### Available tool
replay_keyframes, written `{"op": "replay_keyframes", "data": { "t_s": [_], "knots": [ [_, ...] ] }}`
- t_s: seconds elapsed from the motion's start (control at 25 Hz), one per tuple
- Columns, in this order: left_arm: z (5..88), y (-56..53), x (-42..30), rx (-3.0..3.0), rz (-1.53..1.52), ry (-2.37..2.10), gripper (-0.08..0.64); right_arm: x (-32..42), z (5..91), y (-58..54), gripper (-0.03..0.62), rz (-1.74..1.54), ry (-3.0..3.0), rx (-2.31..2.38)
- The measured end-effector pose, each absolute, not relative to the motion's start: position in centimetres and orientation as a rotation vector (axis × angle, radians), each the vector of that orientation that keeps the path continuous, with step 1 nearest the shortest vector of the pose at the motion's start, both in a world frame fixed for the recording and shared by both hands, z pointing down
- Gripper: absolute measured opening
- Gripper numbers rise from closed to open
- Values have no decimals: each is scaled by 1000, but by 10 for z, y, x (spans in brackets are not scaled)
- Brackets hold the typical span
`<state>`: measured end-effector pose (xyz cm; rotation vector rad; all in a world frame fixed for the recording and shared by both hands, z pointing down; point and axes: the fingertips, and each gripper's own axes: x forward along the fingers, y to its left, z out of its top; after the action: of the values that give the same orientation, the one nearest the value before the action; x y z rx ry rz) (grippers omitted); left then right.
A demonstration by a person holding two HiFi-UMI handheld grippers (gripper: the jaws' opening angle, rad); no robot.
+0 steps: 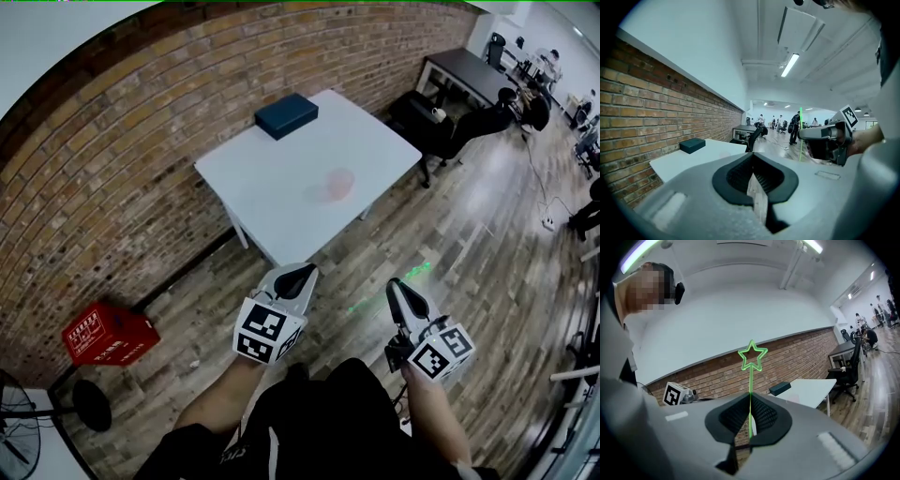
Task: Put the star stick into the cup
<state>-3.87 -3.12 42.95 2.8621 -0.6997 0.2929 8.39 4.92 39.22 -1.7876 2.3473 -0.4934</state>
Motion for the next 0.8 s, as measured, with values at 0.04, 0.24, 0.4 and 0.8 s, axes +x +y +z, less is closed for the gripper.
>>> {"op": "replay_keyframes", "data": {
  "t_s": [0.04, 0.24, 0.4, 0.8],
  "knots": [
    [430, -38, -37, 2857, 291, -709, 8, 87, 392, 42, 6, -495, 2350, -1782],
    [437, -77, -18, 2842, 312, -746, 8, 115, 400, 3, 6, -521, 2323, -1747],
    [443, -118, 12, 2827, 331, -809, 8, 151, 409, -39, 8, -537, 2329, -1702],
    [449, -216, 111, 2697, 358, -961, 8, 268, 420, -158, 6, -627, 2409, -1569]
  ]
}}
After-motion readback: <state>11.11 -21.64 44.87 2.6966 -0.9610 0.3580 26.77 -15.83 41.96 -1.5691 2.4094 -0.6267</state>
